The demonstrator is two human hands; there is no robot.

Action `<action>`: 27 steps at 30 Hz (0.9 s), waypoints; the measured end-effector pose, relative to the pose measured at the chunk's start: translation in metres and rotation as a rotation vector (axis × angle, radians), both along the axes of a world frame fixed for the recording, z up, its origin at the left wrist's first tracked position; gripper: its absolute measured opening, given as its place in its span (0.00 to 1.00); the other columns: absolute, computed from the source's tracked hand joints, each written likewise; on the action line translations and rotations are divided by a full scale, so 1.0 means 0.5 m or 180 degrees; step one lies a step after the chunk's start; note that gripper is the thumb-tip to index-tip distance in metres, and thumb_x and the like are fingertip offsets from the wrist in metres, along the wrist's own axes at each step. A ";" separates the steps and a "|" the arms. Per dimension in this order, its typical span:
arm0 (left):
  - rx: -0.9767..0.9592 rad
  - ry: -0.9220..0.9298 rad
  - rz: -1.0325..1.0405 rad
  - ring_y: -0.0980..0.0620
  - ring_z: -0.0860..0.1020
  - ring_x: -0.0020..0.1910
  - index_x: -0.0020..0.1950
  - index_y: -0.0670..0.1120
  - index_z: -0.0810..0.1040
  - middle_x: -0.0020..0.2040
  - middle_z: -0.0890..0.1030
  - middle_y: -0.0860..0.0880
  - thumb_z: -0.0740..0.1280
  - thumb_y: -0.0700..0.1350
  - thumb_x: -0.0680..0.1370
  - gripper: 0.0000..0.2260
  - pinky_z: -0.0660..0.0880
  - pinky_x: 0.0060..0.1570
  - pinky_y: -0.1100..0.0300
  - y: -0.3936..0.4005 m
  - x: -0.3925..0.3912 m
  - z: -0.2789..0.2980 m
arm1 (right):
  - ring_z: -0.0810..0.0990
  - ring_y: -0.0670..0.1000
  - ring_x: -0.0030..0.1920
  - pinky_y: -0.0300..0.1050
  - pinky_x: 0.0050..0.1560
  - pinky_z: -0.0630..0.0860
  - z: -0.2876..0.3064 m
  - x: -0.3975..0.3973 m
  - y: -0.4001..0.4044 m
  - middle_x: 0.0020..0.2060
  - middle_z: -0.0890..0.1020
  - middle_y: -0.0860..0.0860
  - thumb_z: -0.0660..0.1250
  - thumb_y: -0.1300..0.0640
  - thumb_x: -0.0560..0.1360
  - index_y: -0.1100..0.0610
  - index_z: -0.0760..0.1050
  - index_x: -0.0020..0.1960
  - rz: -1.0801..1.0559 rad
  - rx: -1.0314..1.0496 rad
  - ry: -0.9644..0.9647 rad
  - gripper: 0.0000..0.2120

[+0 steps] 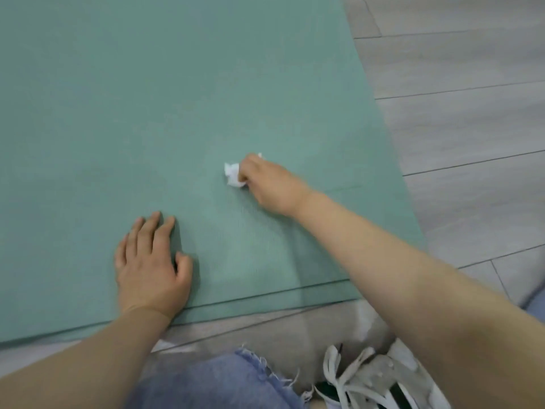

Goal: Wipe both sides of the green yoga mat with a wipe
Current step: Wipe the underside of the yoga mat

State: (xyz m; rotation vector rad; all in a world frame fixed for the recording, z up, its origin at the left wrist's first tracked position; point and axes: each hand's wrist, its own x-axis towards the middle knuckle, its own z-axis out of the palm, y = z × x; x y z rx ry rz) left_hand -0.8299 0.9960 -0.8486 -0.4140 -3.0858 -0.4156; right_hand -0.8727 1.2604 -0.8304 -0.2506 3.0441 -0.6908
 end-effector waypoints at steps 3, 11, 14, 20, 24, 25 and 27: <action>-0.0041 -0.0056 0.0016 0.41 0.63 0.74 0.71 0.44 0.72 0.73 0.70 0.42 0.55 0.51 0.70 0.30 0.57 0.73 0.44 -0.001 0.005 0.000 | 0.75 0.61 0.55 0.47 0.53 0.66 0.010 -0.117 0.067 0.55 0.75 0.61 0.56 0.69 0.73 0.63 0.73 0.53 -0.1716 -0.0199 -0.0150 0.12; 0.0075 0.0026 0.0046 0.39 0.65 0.73 0.69 0.42 0.74 0.72 0.71 0.40 0.55 0.51 0.69 0.30 0.59 0.72 0.43 0.004 0.005 0.001 | 0.72 0.58 0.40 0.49 0.37 0.66 0.037 0.288 -0.109 0.47 0.74 0.59 0.58 0.67 0.72 0.61 0.71 0.49 0.0314 -0.0562 -0.0701 0.07; 0.0070 0.0043 0.0052 0.38 0.66 0.72 0.68 0.41 0.75 0.71 0.72 0.40 0.55 0.51 0.69 0.30 0.59 0.71 0.43 0.007 0.005 0.003 | 0.73 0.57 0.37 0.49 0.35 0.67 0.035 0.290 -0.063 0.45 0.74 0.57 0.59 0.66 0.71 0.56 0.67 0.49 0.0698 -0.0354 -0.0645 0.09; -0.0002 -0.0001 0.0006 0.39 0.65 0.73 0.69 0.42 0.74 0.72 0.72 0.41 0.54 0.51 0.70 0.30 0.58 0.72 0.43 0.002 0.001 -0.001 | 0.76 0.62 0.51 0.48 0.50 0.67 -0.002 -0.076 0.109 0.50 0.76 0.63 0.59 0.68 0.73 0.63 0.74 0.49 -0.1545 -0.0238 0.0017 0.08; -0.0012 -0.0026 -0.0006 0.39 0.65 0.73 0.70 0.42 0.74 0.72 0.71 0.41 0.54 0.51 0.71 0.29 0.58 0.72 0.42 0.002 0.003 0.001 | 0.76 0.61 0.52 0.45 0.50 0.66 -0.012 -0.067 0.102 0.50 0.77 0.62 0.59 0.68 0.73 0.63 0.75 0.50 -0.2299 -0.0321 0.0101 0.09; -0.0013 -0.0025 0.0003 0.39 0.64 0.74 0.70 0.42 0.73 0.72 0.71 0.41 0.54 0.50 0.71 0.29 0.58 0.73 0.42 0.002 0.003 0.001 | 0.76 0.62 0.48 0.48 0.48 0.67 -0.013 -0.005 0.070 0.48 0.76 0.62 0.58 0.68 0.72 0.63 0.74 0.48 -0.1901 -0.0264 0.0182 0.08; -0.0008 -0.0043 0.0017 0.40 0.64 0.74 0.70 0.43 0.73 0.73 0.70 0.41 0.55 0.50 0.70 0.29 0.57 0.73 0.42 0.000 0.005 0.000 | 0.74 0.61 0.42 0.53 0.43 0.70 -0.004 0.160 0.022 0.45 0.73 0.58 0.56 0.65 0.72 0.59 0.71 0.46 -0.0997 -0.0103 0.0017 0.06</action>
